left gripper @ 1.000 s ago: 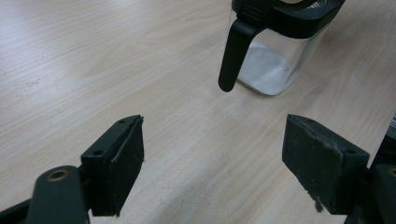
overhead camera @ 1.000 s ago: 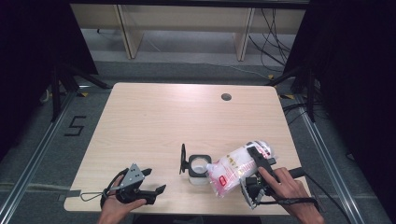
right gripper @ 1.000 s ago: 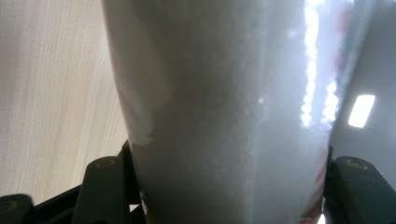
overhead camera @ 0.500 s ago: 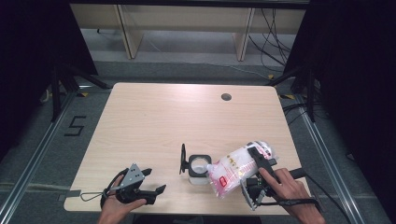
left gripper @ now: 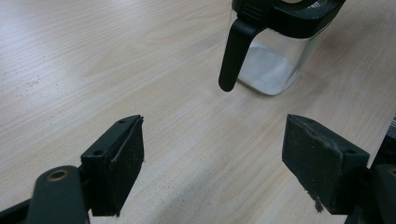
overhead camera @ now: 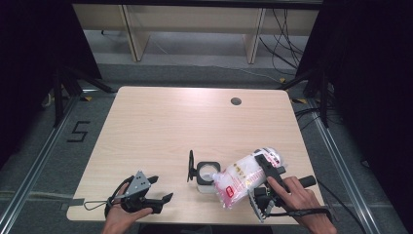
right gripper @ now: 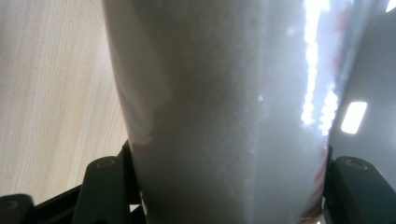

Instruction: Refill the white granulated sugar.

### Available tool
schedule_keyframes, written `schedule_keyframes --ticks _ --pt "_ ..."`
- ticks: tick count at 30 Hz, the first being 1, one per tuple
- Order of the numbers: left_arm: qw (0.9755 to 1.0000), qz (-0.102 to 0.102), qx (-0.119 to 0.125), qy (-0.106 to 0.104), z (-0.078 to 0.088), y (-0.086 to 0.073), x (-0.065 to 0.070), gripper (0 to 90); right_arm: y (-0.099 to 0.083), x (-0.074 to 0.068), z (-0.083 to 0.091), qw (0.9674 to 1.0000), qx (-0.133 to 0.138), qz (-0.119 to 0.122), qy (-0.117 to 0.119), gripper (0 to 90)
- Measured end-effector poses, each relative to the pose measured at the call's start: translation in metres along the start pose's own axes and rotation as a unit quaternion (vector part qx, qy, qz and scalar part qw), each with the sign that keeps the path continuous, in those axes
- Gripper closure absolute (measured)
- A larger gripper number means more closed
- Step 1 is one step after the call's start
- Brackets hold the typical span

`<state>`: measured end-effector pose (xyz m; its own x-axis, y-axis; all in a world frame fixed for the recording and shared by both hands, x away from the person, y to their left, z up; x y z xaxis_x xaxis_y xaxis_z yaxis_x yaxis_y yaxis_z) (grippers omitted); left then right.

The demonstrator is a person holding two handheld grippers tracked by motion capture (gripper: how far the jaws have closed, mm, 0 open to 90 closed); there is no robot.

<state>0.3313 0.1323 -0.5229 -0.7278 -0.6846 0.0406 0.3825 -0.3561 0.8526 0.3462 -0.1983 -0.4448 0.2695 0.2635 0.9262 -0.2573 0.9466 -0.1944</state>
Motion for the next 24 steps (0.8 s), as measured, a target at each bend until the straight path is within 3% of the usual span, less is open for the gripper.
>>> schedule_keyframes --ticks 2,3,5,6,7,8,9,11,13,15,17,18,19,20,23,24 --pt "1.0000 0.000 0.000 0.000 0.000 0.000 0.000 20.3 0.000 0.000 0.000 1.0000 0.001 0.004 0.001 39.9" --pt "1.0000 0.000 0.000 0.000 0.000 0.000 0.000 20.2 0.000 -0.004 0.001 0.9998 -0.009 -0.013 0.011 39.8" --pt "1.0000 0.003 0.002 0.000 0.000 0.000 0.000 20.2 0.002 -0.005 -0.001 0.9998 -0.001 -0.017 0.005 39.8" --pt "1.0000 0.009 0.002 0.000 0.000 0.000 0.001 20.2 0.002 -0.003 0.000 0.9999 -0.006 0.000 0.012 39.9" --pt "1.0000 0.008 0.002 0.000 -0.001 0.000 0.001 20.2 0.002 -0.004 0.000 0.9999 -0.005 -0.004 0.012 39.9" --pt "1.0000 0.008 0.002 0.000 -0.001 0.000 0.001 20.2 0.002 -0.006 -0.001 0.9996 -0.005 -0.026 0.006 39.8" --pt "1.0000 0.007 0.002 0.001 0.000 0.000 0.001 20.3 0.003 -0.003 -0.002 0.9999 0.001 -0.011 0.006 39.8" --pt "1.0000 0.010 0.002 0.001 0.000 0.000 0.001 20.2 0.004 -0.005 -0.003 0.9997 0.004 -0.023 0.003 39.9" --pt "1.0000 0.000 0.000 0.000 0.000 0.000 0.000 20.2 0.005 -0.002 -0.003 1.0000 0.002 -0.008 0.005 39.9" --pt "1.0000 0.003 0.004 -0.003 0.000 0.000 0.000 20.2 0.004 -0.003 -0.004 0.9998 0.008 -0.016 0.002 39.9" --pt "1.0000 0.004 0.005 -0.003 0.000 0.001 0.001 20.2 0.003 -0.003 -0.003 0.9997 -0.004 -0.019 0.011 39.9" --pt "1.0000 0.004 0.005 -0.003 0.000 0.001 0.001 20.2 0.003 0.001 -0.005 1.0000 0.008 0.000 -0.001 39.9" --pt "1.0000 0.004 0.005 -0.003 0.000 0.001 0.001 20.2 0.003 0.001 -0.005 1.0000 0.008 0.000 -0.001 39.9" --pt "1.0000 0.004 0.005 -0.003 0.000 0.001 0.001 20.2 -0.001 -0.003 -0.005 0.9997 -0.007 -0.021 0.008 39.9" --pt "1.0000 0.001 0.002 -0.002 0.000 0.000 0.000 20.2 -0.006 -0.003 -0.005 0.9994 -0.017 -0.026 0.011 39.9" --pt "1.0000 0.001 0.001 -0.001 0.000 0.000 0.000 20.2 -0.006 -0.001 -0.006 0.9998 -0.013 -0.016 0.007 39.9"
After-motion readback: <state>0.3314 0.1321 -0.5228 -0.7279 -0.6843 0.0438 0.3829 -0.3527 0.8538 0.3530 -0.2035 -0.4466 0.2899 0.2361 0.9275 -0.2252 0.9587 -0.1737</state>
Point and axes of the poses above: each handheld gripper's, and its own axes: z roughly backward along the jaws, y roughly out of its top, x roughly to its right, the point moved 6 cm from there along -z, roughly forward along the jaws, and after that the axes turned 2 degrees about -z, right-handed, at the moved point
